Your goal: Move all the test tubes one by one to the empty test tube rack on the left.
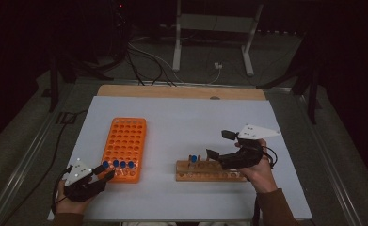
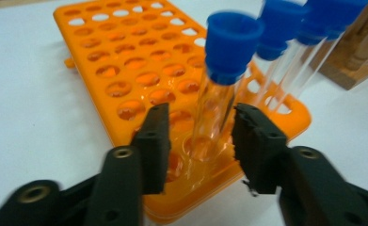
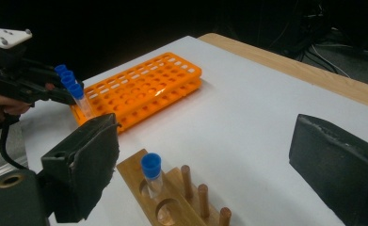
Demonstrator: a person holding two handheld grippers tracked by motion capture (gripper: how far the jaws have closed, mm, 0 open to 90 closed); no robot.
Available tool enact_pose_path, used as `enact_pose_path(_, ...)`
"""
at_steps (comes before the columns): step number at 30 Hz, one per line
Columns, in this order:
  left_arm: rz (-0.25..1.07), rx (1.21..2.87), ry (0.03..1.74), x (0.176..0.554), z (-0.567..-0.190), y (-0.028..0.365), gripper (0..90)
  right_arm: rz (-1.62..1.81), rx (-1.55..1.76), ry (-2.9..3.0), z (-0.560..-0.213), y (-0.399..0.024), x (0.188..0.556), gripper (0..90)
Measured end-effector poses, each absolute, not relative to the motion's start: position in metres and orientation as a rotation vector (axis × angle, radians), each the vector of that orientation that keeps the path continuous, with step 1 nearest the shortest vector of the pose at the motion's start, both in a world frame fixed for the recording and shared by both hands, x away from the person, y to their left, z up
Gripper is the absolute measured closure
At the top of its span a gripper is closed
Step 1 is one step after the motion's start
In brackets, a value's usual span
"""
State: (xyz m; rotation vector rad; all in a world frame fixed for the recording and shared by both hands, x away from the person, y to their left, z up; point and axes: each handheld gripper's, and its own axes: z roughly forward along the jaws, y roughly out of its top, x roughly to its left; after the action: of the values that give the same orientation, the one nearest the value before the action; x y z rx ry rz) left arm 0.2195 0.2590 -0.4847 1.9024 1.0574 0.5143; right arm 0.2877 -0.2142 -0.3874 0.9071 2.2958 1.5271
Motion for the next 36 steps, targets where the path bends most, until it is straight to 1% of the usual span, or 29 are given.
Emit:
enact_pose_path(2,0.517,1.892,1.047,0.218,-0.482,0.259,47.3,1.528,0.909,2.297,-0.388,-0.214,0.287,8.9)
enact_pose_path(5,0.554,1.882,1.044,0.216,-0.478,0.258,33.0,1.529,0.906,2.296,-0.388,-0.214,0.287,8.9)
enact_pose_path(10,0.572,1.825,1.043,0.214,-0.464,0.259,18.7,1.526,0.906,2.307,-0.391,-0.213,0.287,9.0)
enact_pose_path(13,0.56,1.801,1.036,0.216,-0.457,0.259,16.0,1.524,0.906,2.317,-0.394,-0.211,0.287,9.1)
enact_pose_path(16,0.549,1.781,1.03,0.22,-0.45,0.256,11.1,1.504,0.898,2.331,-0.397,-0.207,0.287,9.1)
enact_pose_path(23,0.537,1.766,1.025,0.232,-0.442,0.239,1.7,1.509,0.878,2.373,-0.404,-0.197,0.288,8.0)
enact_pose_path(28,0.536,1.761,1.017,0.236,-0.439,0.23,0.8,1.495,0.88,2.414,-0.412,-0.19,0.29,7.2)
enact_pose_path(32,0.542,1.761,1.009,0.237,-0.44,0.227,0.8,1.458,0.867,2.454,-0.418,-0.184,0.29,8.2)
enact_pose_path(36,0.545,1.768,1.004,0.235,-0.443,0.226,0.8,1.443,0.858,2.46,-0.421,-0.181,0.288,12.7)
